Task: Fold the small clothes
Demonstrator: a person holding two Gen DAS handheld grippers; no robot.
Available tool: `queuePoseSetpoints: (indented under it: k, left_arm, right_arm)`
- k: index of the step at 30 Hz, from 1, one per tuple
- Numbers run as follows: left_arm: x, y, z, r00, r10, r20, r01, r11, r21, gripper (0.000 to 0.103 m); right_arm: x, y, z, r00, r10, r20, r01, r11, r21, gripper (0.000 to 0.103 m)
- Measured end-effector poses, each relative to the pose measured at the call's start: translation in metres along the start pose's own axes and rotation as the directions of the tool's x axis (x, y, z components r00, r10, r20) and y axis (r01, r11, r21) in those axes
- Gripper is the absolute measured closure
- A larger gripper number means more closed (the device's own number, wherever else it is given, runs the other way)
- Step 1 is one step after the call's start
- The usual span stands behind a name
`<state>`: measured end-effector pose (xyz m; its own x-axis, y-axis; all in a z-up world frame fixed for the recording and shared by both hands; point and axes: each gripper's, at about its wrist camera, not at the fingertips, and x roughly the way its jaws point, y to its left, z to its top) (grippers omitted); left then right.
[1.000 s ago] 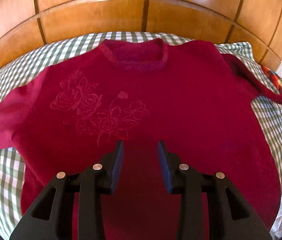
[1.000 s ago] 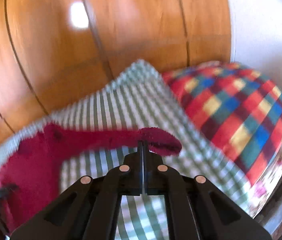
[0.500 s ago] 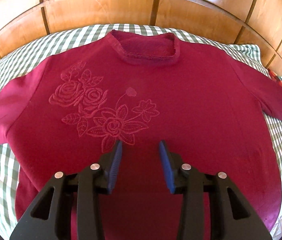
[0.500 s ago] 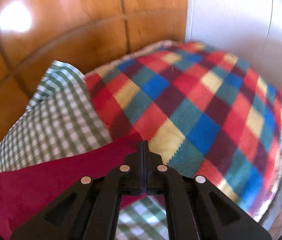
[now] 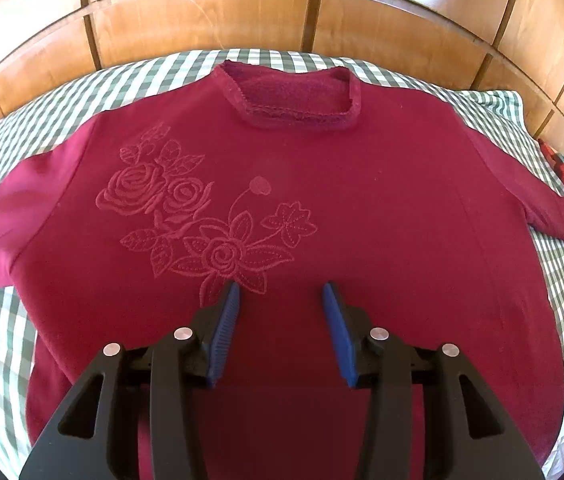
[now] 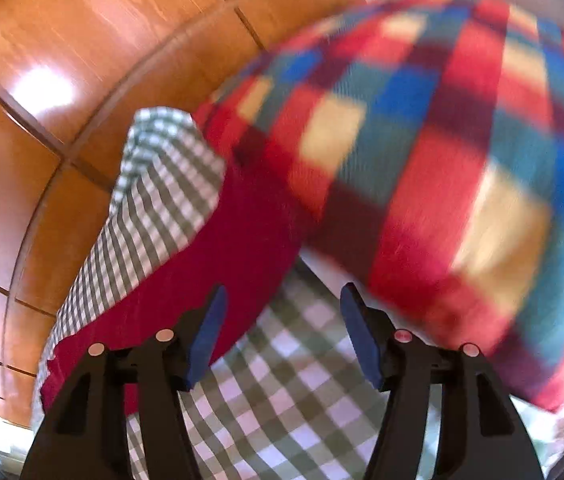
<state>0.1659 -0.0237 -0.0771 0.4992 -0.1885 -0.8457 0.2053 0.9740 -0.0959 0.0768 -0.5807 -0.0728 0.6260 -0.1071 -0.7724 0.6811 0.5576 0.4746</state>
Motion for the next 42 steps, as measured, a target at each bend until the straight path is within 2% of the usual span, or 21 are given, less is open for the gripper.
queuePoseSetpoints:
  k: [2,3,5,8,10,14,20,23,28,29,32,34,35,37,39,41,42]
  left_arm:
    - [-0.002,0.001,-0.001,1.0,-0.005,-0.003,0.005,1.0,-0.004,0.06]
    - [-0.005,0.001,-0.002,1.0,-0.006,-0.003,0.006,1.0,-0.004,0.06]
    - [-0.008,0.003,-0.003,1.0,0.0,0.0,0.0,1.0,-0.009,0.06]
    - [-0.013,0.014,-0.005,1.0,0.012,0.003,-0.012,0.999,-0.046,0.06]
    - [-0.017,0.023,-0.005,1.0,0.03,0.011,-0.029,0.997,-0.074,0.06]
    - [-0.022,0.046,0.011,0.999,0.023,0.033,-0.018,0.99,-0.137,0.06]
    - [-0.013,0.054,0.062,0.994,0.061,0.085,-0.052,0.993,-0.108,0.06]
    - [0.009,0.053,0.09,0.994,0.09,0.068,-0.084,0.993,-0.088,0.06]
    - [0.067,0.066,0.126,0.984,0.177,-0.021,-0.178,0.974,-0.137,0.06]
    - [0.076,0.069,0.13,0.982,0.19,-0.022,-0.191,0.971,-0.145,0.057]
    - [0.084,0.066,0.135,0.967,0.256,0.006,-0.254,0.961,-0.11,0.051]
    - [0.082,0.064,0.136,0.965,0.263,0.015,-0.26,0.961,-0.094,0.051]
    - [0.078,0.066,0.136,0.969,0.245,0.021,-0.242,0.965,-0.099,0.051]
    - [0.064,0.077,0.133,0.986,0.166,0.034,-0.159,0.976,-0.15,0.051]
    - [0.047,0.092,0.128,0.989,0.133,0.059,-0.118,0.97,-0.21,0.051]
    - [0.037,0.109,0.125,0.984,0.164,0.07,-0.142,0.959,-0.244,0.051]
    - [0.036,0.124,0.126,0.974,0.22,0.052,-0.199,0.942,-0.269,0.051]
  right_arm:
    - [0.015,-0.001,0.0,1.0,0.014,-0.022,-0.014,0.999,0.031,0.044]
    - [0.021,-0.002,0.003,1.0,0.009,-0.016,-0.008,0.999,0.048,0.048]
    - [0.025,-0.004,0.013,0.999,-0.039,0.027,0.038,0.998,0.052,0.081]
    - [0.033,-0.014,0.025,0.997,-0.065,0.029,0.062,0.994,0.09,0.092]
    - [0.036,-0.008,0.024,0.993,-0.113,0.036,0.112,0.993,0.043,0.093]
    - [0.035,0.0,0.02,0.988,-0.147,0.04,0.147,0.989,0.001,0.094]
    - [0.029,0.008,0.026,0.983,-0.173,0.056,0.175,0.984,-0.031,0.094]
    - [0.024,0.009,0.025,0.983,-0.169,0.068,0.171,0.985,-0.024,0.095]
    - [0.014,0.007,0.022,0.986,-0.148,0.083,0.15,0.988,-0.021,0.095]
    - [0.014,0.007,0.023,0.984,-0.157,0.083,0.16,0.987,-0.023,0.095]
    - [0.011,0.007,0.025,0.984,-0.16,0.083,0.162,0.987,-0.007,0.095]
    - [0.001,0.015,0.029,0.982,-0.146,0.118,0.148,0.989,-0.009,0.096]
    - [-0.007,0.02,0.032,0.98,-0.142,0.142,0.144,0.989,-0.009,0.096]
    - [-0.022,0.028,0.039,0.972,-0.136,0.192,0.142,0.99,-0.016,0.096]
    - [-0.031,0.036,0.047,0.964,-0.15,0.218,0.158,0.987,-0.019,0.096]
    - [-0.035,0.044,0.051,0.962,-0.159,0.222,0.168,0.985,-0.024,0.096]
    - [-0.035,0.048,0.052,0.961,-0.162,0.224,0.173,0.984,-0.031,0.096]
